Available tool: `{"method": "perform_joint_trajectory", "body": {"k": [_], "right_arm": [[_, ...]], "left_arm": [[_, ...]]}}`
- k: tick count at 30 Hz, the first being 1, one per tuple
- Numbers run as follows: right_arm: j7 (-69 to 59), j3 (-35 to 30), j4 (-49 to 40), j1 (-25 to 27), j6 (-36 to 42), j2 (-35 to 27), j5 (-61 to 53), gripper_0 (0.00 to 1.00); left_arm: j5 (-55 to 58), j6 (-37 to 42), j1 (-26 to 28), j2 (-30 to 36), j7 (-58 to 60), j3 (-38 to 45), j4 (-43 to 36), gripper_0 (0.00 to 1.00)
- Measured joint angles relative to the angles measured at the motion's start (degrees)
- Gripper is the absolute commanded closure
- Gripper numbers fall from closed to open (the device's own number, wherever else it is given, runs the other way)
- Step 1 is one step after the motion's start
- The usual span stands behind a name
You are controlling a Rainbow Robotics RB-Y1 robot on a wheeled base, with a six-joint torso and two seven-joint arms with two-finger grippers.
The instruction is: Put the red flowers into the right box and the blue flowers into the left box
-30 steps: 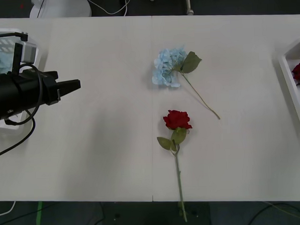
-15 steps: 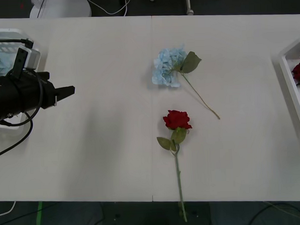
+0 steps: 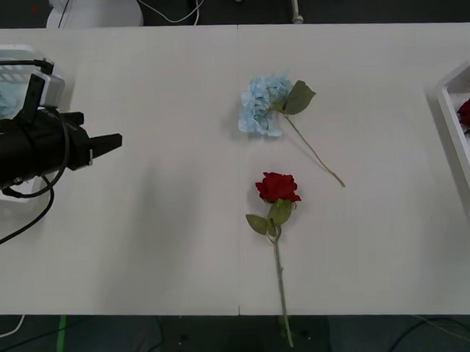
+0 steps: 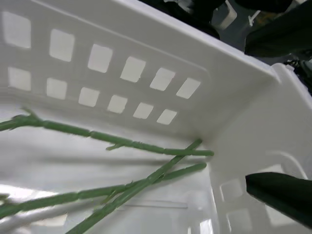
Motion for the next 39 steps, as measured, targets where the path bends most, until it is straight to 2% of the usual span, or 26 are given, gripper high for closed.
{"method": "perform_joint_trajectory", "body": {"k": [7, 13, 17, 24, 29, 33, 39], "right_arm": [[0.11, -0.47, -10.59, -1.16, 9.56, -2.17, -12.59, 0.04], [0.93, -0.45, -17.66, -6.02, 18.14, -2.29, -24.93, 0.02], [1.61, -0.42, -20.76, -8.91, 20.99, -0.92, -29.99, 0.02], [0.45, 0.85, -21.26, -12.75, 22.16, 5.71, -35.56, 0.02], [-8.1, 7.32, -21.26, -15.69, 19.23, 10.71, -35.87, 0.02], [-11.36, 12.49, -21.25, -18.16, 16.74, 15.1, -33.13, 0.02], [-18.03, 13.49, -18.76, -20.7, 14.51, 23.96, -26.12, 0.02]], "left_arm": [[7.67, -0.1, 0.02, 1.79, 0.0, -3.97, 0.03, 0.0], [10.72, -1.49, 0.03, 3.62, 0.0, -7.24, -0.02, 0.0], [13.4, -1.93, 0.04, 5.07, 0.0, -8.22, -0.03, 0.0], [14.23, -2.59, 0.09, 5.54, -0.01, -8.25, -0.03, 0.0], [14.53, -3.24, 0.17, 5.58, -0.01, -8.27, -0.05, 0.0], [14.77, -3.48, 0.2, 5.6, -0.01, -8.27, -0.05, 0.0], [14.88, -3.58, 0.23, 5.6, -0.01, -8.28, -0.05, 0.0]]}}
